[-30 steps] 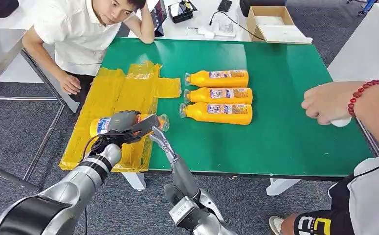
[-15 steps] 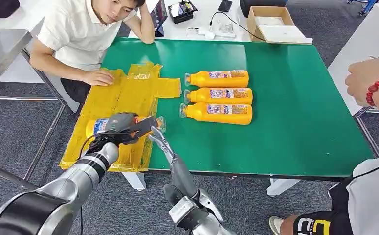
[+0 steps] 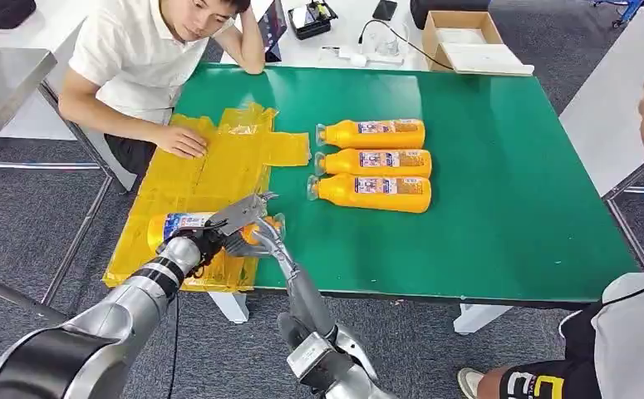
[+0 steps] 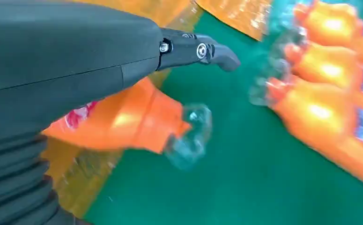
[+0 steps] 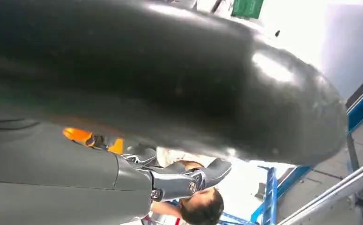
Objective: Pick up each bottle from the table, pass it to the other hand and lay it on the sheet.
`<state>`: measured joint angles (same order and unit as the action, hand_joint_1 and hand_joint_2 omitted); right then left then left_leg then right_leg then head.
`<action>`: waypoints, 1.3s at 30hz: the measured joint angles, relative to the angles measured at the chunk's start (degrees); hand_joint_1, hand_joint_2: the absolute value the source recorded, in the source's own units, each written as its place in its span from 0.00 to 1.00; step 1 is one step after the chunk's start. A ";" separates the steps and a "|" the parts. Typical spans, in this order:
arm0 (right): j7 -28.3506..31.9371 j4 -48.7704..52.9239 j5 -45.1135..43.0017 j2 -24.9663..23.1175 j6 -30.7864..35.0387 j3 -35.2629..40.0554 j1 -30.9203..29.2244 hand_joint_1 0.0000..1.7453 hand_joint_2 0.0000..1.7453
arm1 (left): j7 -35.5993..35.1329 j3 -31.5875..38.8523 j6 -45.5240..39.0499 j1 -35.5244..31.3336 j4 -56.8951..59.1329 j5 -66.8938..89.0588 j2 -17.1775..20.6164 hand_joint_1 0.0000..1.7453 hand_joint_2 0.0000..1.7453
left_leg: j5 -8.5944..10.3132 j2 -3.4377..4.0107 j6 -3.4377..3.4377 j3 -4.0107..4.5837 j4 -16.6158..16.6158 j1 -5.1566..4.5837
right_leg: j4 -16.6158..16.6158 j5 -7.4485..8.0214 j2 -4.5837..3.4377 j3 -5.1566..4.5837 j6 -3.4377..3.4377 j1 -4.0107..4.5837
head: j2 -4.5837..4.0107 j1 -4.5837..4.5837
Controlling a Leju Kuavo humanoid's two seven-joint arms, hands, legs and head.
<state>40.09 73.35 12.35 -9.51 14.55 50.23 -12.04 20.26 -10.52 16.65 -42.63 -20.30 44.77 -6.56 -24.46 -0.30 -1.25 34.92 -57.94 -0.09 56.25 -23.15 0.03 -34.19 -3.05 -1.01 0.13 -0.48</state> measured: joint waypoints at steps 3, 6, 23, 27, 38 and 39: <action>0.00 -0.29 -0.13 0.07 0.92 0.24 -0.01 0.00 0.00 | 1.60 0.53 1.69 0.55 -0.55 -1.82 -0.02 0.00 0.00 | 0.00 0.00 0.00 0.02 0.00 0.01 | 0.01 0.00 0.00 -0.03 0.00 0.01 | 0.00 0.00; 0.00 -0.64 -0.29 0.22 1.75 0.57 -0.03 0.00 0.00 | 3.59 0.59 3.35 1.28 -1.31 -4.23 -0.18 0.00 0.00 | 0.00 0.01 0.00 0.07 0.00 0.02 | 0.01 -0.01 0.00 -0.09 0.00 0.02 | 0.00 0.00; 0.00 2.64 0.04 3.08 5.20 2.19 1.09 0.00 0.00 | 0.64 3.52 -3.62 18.26 -31.39 -53.20 -7.48 0.00 1.00 | -0.03 0.01 0.00 0.23 -0.01 0.00 | -0.09 -0.01 0.00 -0.21 0.00 0.01 | 0.00 0.00; 0.00 3.17 0.13 3.48 5.20 2.43 1.13 0.00 0.00 | 0.59 2.82 -4.26 19.27 -34.06 -53.42 -7.78 0.00 1.00 | -0.02 0.01 0.00 0.22 -0.01 0.01 | -0.08 -0.01 0.00 -0.21 0.00 0.02 | 0.00 0.00; 0.00 4.79 5.56 4.85 14.07 1.47 3.70 0.00 1.00 | 6.53 -6.48 -18.32 28.03 -47.77 -54.34 -6.53 0.00 1.00 | -0.08 0.00 -0.02 0.33 -0.01 -0.01 | -0.11 -0.03 0.00 -0.26 -0.02 0.00 | 0.00 0.00; -0.11 4.81 8.07 5.12 16.14 0.48 4.20 0.00 1.00 | 6.98 -7.28 -19.65 29.59 -49.91 -54.41 -6.08 0.00 1.00 | -0.09 0.00 -0.02 0.34 -0.01 -0.01 | -0.12 -0.03 0.00 -0.28 -0.02 0.00 | 0.00 0.00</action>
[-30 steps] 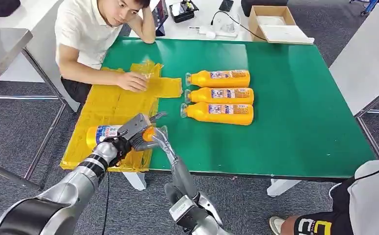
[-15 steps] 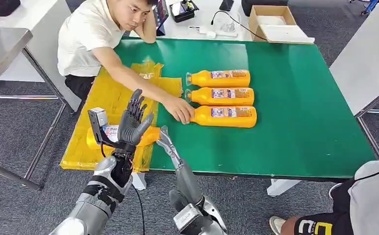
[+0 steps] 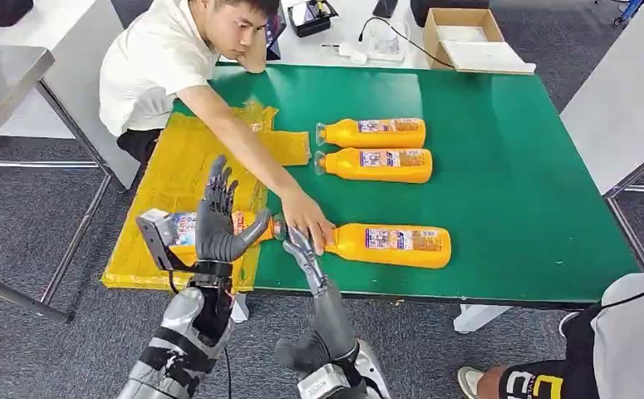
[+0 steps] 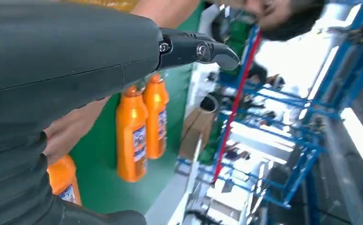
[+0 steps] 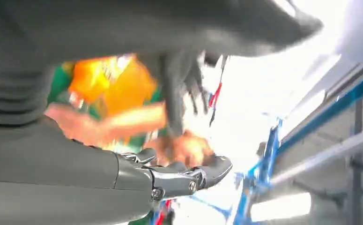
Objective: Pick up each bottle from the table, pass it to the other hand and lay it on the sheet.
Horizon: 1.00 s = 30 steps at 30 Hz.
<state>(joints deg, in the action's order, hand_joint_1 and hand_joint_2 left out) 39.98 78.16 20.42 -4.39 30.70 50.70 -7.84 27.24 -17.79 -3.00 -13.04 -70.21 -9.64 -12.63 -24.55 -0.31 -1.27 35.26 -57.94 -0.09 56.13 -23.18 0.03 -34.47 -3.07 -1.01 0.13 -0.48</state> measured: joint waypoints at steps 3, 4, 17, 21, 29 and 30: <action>-4.51 -0.24 14.44 1.05 6.95 -5.67 1.94 0.00 1.00 | 0.83 -0.96 -3.36 5.39 -6.40 -0.70 1.12 0.00 1.00 | -0.04 0.00 0.02 0.00 0.00 0.00 | -0.02 -0.01 0.00 -0.02 0.00 0.00 | 0.00 0.00; -5.92 -0.54 22.07 1.42 7.25 -9.02 2.67 0.00 1.00 | 1.42 -1.07 -4.92 7.57 -8.61 -0.40 1.70 0.00 1.00 | -0.05 0.01 0.01 0.00 0.00 0.00 | -0.02 -0.01 -0.01 -0.02 0.00 0.00 | 0.00 0.00; -16.31 -11.70 50.72 4.26 7.38 -34.60 1.85 0.00 1.00 | 4.19 0.00 -15.32 19.24 -22.18 6.80 3.45 0.00 1.00 | 0.01 -0.12 -0.05 0.00 0.00 -0.01 | -0.02 0.01 0.05 0.03 -0.02 0.00 | 0.00 -0.02; -16.41 -13.14 51.05 4.30 7.40 -35.91 1.37 0.00 1.00 | 4.22 0.07 -15.36 19.77 -23.40 6.91 3.52 0.00 1.00 | 0.00 -0.10 -0.04 0.01 0.00 0.00 | -0.01 0.00 0.05 0.02 -0.02 0.01 | 0.00 -0.02; -19.72 -15.78 52.01 4.68 7.42 -36.67 -0.56 0.00 1.00 | 5.11 0.35 -17.87 20.21 -24.82 8.30 3.54 0.00 1.00 | 0.00 -0.10 -0.05 0.01 0.00 -0.01 | -0.02 0.01 0.04 0.03 -0.02 -0.01 | 0.00 0.00; -20.61 -17.03 51.31 4.81 7.42 -36.67 -1.54 0.00 1.00 | 5.18 0.35 -17.87 20.24 -24.93 8.59 3.56 0.00 1.00 | 0.01 -0.10 -0.05 0.00 0.00 -0.01 | -0.02 0.01 0.04 0.03 -0.02 -0.01 | 0.00 -0.02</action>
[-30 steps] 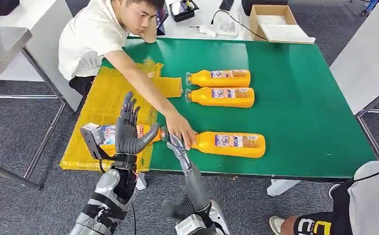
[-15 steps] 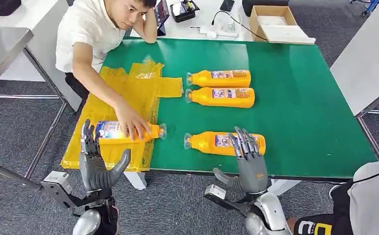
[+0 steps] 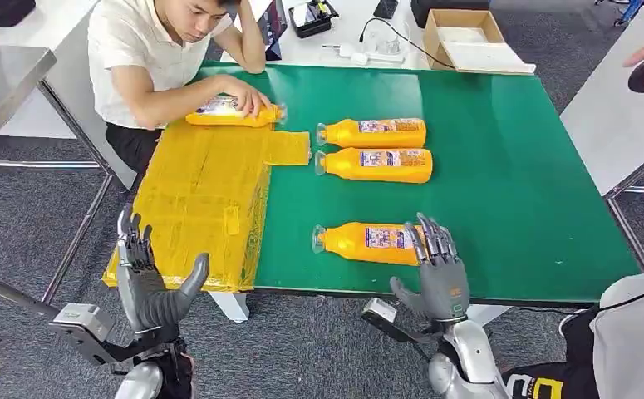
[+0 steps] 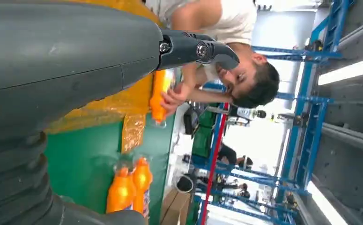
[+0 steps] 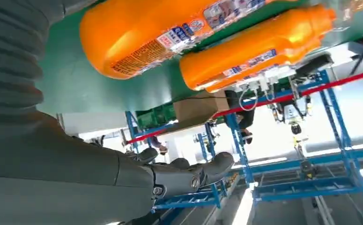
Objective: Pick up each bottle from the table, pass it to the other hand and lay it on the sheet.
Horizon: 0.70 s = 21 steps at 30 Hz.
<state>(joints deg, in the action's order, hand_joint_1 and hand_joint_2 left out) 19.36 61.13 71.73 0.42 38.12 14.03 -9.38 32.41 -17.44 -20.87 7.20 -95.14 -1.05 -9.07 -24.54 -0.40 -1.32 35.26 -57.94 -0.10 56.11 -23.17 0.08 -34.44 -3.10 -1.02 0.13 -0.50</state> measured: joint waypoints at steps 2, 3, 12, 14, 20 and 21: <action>-1.50 -3.06 -1.86 0.20 0.00 0.00 -2.11 0.00 1.00 | 0.00 -0.07 0.07 0.15 -0.31 0.41 0.07 0.00 1.00 | 0.02 0.00 -0.01 -0.01 0.00 0.00 | 0.00 0.01 0.00 0.01 -0.01 0.00 | 0.00 0.02; -1.85 -4.54 -2.51 0.26 0.00 0.00 -3.06 0.00 1.00 | 0.00 -0.09 0.07 0.21 -0.44 0.52 0.11 0.00 1.00 | 0.03 0.00 -0.02 -0.01 0.00 -0.01 | 0.00 0.01 0.00 0.01 -0.01 -0.01 | 0.00 0.02; -5.14 -13.77 -5.44 0.33 -2.06 0.74 -9.29 0.00 1.00 | -0.57 -0.52 1.77 0.28 -0.83 0.44 0.39 0.00 1.00 | 0.03 0.03 -0.02 -0.02 -0.01 0.00 | 0.01 0.01 0.00 0.00 -0.01 0.01 | 0.00 0.00; -7.27 -16.63 -5.35 0.26 -3.28 1.25 -11.06 0.00 1.00 | -0.63 -0.72 1.95 0.12 -0.83 0.59 0.42 0.00 1.00 | 0.03 0.03 -0.02 -0.02 -0.01 0.00 | 0.01 0.01 0.00 0.00 -0.01 0.01 | 0.00 0.04; -13.17 -23.86 -4.76 -0.11 -3.61 1.95 -15.92 0.00 1.00 | -1.61 -1.77 2.73 -0.38 -0.81 1.44 0.46 0.00 1.00 | 0.04 0.02 -0.03 -0.02 -0.01 -0.01 | 0.01 0.02 0.00 0.01 -0.01 0.00 | 0.00 0.00; -13.52 -24.77 -4.72 -0.11 -3.61 1.99 -16.61 0.00 1.00 | -2.05 -1.90 2.80 -0.46 -0.79 1.83 0.48 0.00 1.00 | 0.04 0.02 -0.03 -0.02 -0.01 -0.01 | 0.01 0.03 0.00 0.01 -0.01 0.00 | 0.00 0.02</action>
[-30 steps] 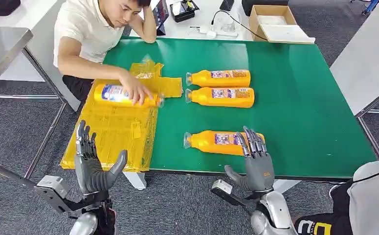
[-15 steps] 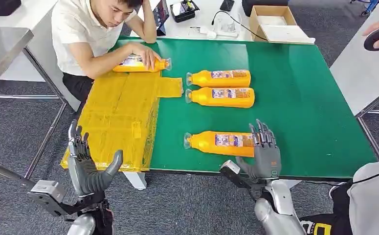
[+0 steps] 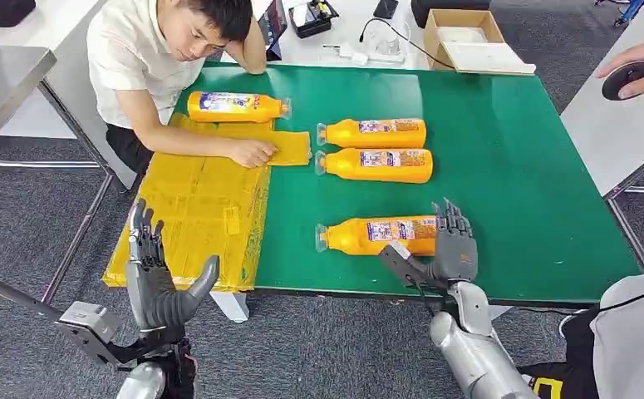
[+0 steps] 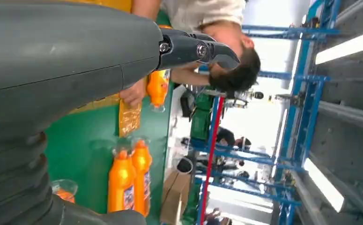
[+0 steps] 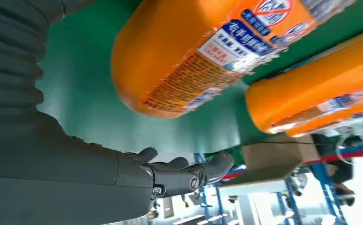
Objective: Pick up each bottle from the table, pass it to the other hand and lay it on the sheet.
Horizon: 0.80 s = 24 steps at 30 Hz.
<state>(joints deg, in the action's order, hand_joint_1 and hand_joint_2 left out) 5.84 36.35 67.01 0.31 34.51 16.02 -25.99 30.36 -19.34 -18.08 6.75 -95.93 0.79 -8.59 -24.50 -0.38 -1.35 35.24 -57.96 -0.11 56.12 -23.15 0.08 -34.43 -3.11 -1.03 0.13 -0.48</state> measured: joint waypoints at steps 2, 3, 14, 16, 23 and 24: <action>-0.22 -1.17 -0.04 0.00 -0.31 0.02 -0.89 0.00 1.00 | -1.01 -0.15 0.40 -0.19 0.20 0.26 0.11 0.00 1.00 | 0.00 -0.01 0.00 0.00 0.00 0.00 | 0.00 0.00 0.00 0.00 0.00 0.00 | 0.00 0.00; -0.24 -1.77 -0.15 0.00 -0.80 0.02 -1.26 0.00 1.00 | -1.62 -0.22 0.70 -0.23 0.41 0.26 0.15 0.00 1.00 | 0.00 -0.01 0.00 0.00 0.00 0.00 | 0.00 0.00 0.00 0.00 0.00 0.00 | 0.00 -0.02; -0.35 -6.54 -0.26 0.00 -5.03 0.66 -3.02 0.00 1.00 | -8.18 -1.09 3.63 -1.88 4.68 -2.01 0.42 0.00 1.00 | -0.01 0.04 0.01 0.00 0.00 0.01 | 0.00 0.00 -0.01 -0.02 0.00 0.01 | 0.00 -0.02; -0.37 -7.22 0.09 -0.02 -5.53 0.94 -3.53 0.00 1.00 | -8.35 -1.16 4.11 -2.12 5.07 -2.16 0.44 0.00 1.00 | -0.01 0.04 0.00 -0.01 0.00 0.01 | 0.00 0.00 -0.01 -0.01 0.00 0.01 | 0.00 -0.02; -0.66 -9.25 2.19 -0.02 -7.56 2.75 -5.41 0.00 1.00 | -8.66 -1.57 5.46 -2.93 5.92 -2.99 0.46 0.00 1.00 | -0.01 0.07 0.00 -0.12 0.00 0.01 | 0.00 0.00 -0.02 0.08 0.01 0.01 | 0.00 -0.02; -0.66 -9.38 2.23 -0.02 -7.58 2.89 -5.54 0.00 1.00 | -8.66 -1.57 5.47 -3.01 5.97 -2.99 0.46 0.00 1.00 | -0.01 0.07 0.00 -0.14 0.00 0.01 | 0.00 0.00 -0.02 0.10 0.01 0.02 | 0.00 -0.02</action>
<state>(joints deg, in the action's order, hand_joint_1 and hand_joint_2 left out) 5.18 26.97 69.24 0.28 26.93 18.91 -31.53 21.70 -20.92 -12.61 3.73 -89.96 -2.21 -8.13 -24.50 -0.32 -1.34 35.11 -57.96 -0.10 56.12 -23.15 0.05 -34.33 -3.11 -1.01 0.13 -0.50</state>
